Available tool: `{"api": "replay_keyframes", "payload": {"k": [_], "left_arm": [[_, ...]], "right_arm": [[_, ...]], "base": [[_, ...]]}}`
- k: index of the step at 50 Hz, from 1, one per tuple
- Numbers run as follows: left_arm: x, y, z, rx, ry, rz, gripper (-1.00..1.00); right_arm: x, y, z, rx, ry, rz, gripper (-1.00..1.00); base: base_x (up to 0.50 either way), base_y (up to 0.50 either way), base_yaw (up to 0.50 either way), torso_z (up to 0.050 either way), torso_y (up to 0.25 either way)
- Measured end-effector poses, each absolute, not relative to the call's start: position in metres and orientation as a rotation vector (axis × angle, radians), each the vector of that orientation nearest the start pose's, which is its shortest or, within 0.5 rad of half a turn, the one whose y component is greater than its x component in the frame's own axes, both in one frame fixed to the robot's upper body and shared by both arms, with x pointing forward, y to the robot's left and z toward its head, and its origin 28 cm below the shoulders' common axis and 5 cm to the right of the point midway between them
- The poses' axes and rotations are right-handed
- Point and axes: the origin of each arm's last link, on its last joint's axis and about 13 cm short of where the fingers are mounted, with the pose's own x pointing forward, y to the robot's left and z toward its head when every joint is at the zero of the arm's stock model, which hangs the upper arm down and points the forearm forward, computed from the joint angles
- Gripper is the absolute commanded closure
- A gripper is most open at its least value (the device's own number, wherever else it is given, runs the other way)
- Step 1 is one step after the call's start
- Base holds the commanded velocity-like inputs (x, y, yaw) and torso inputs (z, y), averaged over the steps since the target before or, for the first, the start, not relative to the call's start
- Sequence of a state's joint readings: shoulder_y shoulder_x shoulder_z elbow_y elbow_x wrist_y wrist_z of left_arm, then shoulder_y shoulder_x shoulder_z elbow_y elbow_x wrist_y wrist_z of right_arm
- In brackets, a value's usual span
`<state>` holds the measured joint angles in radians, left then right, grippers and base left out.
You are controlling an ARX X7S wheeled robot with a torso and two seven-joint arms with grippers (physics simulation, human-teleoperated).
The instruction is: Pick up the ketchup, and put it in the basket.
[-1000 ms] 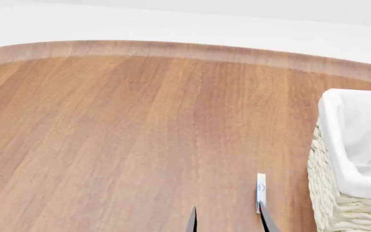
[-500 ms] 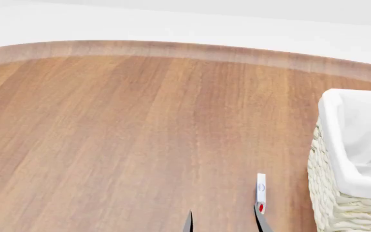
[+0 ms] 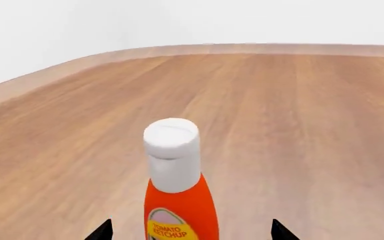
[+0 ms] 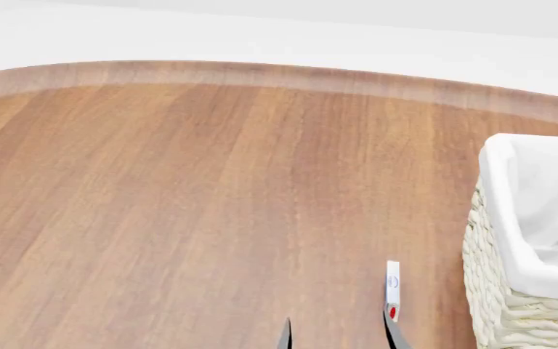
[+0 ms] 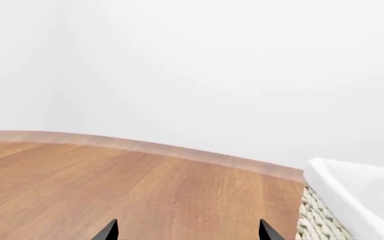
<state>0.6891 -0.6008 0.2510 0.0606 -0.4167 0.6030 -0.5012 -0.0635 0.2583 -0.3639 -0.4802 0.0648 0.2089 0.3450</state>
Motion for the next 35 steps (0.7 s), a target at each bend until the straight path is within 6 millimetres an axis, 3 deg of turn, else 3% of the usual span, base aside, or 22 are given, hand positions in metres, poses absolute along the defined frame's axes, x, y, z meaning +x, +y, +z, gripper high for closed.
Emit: {"api": "replay_keyframes", "payload": {"k": [17,35], "left_arm": [[0.029,0.303,-0.037,0.005,0.154,0.202,-1.00],[0.045,0.306,-0.058,0.016,0.118,0.183,-1.00]], "right_arm": [[0.178,-0.070,0.074,-0.096,-0.158,0.077,-1.00],[0.177,-0.069,0.073,-0.095,-0.154,0.084,-1.00]], "base": [[0.00,0.00,0.00,0.000,0.000],[0.00,0.00,0.00,0.000,0.000]]}}
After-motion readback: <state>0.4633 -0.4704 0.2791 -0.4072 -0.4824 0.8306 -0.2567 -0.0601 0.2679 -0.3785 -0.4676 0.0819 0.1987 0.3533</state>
